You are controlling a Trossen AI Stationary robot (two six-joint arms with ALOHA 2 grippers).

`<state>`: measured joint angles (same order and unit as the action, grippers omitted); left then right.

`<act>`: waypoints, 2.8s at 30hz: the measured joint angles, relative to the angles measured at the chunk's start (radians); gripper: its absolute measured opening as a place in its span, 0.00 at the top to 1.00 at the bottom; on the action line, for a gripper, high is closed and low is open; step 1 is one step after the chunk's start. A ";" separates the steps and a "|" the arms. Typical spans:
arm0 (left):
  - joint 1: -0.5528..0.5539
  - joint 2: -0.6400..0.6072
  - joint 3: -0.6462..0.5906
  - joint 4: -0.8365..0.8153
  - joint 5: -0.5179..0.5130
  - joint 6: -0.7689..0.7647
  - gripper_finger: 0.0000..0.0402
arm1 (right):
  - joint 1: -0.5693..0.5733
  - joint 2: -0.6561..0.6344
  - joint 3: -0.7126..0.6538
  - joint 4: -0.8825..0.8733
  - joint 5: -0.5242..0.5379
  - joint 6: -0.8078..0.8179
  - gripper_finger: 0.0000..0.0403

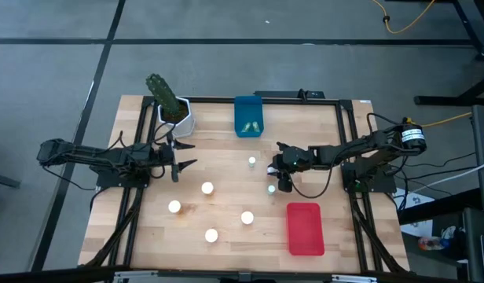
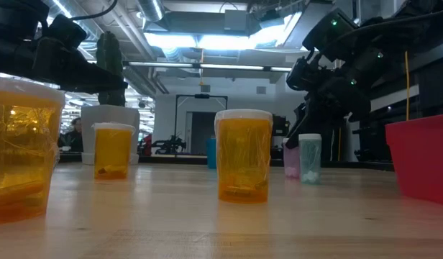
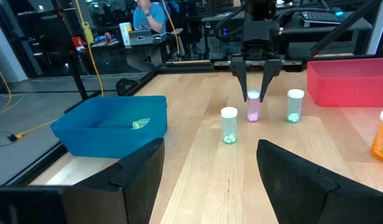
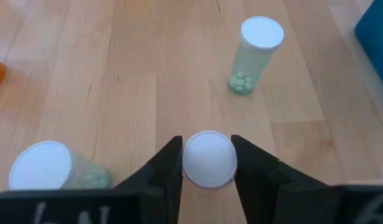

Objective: Pick and place medicine bottles into bin by pill shape (circle, oval)
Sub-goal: Put the small pink pill bottle into the blue bin, then put the small green pill bottle into the blue bin

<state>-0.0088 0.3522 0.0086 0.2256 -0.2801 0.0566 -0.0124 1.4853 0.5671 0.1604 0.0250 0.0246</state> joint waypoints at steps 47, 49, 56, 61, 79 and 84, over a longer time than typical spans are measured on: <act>0.000 0.000 0.000 0.000 0.000 0.000 0.38 | -0.184 0.076 0.191 0.337 0.470 -0.002 0.70; 0.000 0.000 0.000 0.000 0.000 0.000 0.38 | -0.210 0.106 0.191 0.366 0.437 0.000 0.70; 0.000 0.000 0.000 0.000 0.000 0.000 0.38 | -0.278 0.182 0.191 0.501 0.334 0.095 0.70; 0.000 0.000 0.000 0.000 0.000 0.000 0.38 | -0.296 0.196 0.191 0.534 0.331 0.103 0.66; 0.000 0.000 0.000 0.000 0.000 0.000 0.38 | -0.293 0.196 0.257 0.497 0.258 0.102 0.50; 0.000 0.000 0.000 0.000 0.000 0.000 0.38 | -0.275 0.195 0.257 0.412 0.258 0.123 0.50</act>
<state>-0.0090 0.3520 0.0086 0.2256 -0.2805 0.0566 -0.2872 1.6806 0.8242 0.5728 0.2829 0.1479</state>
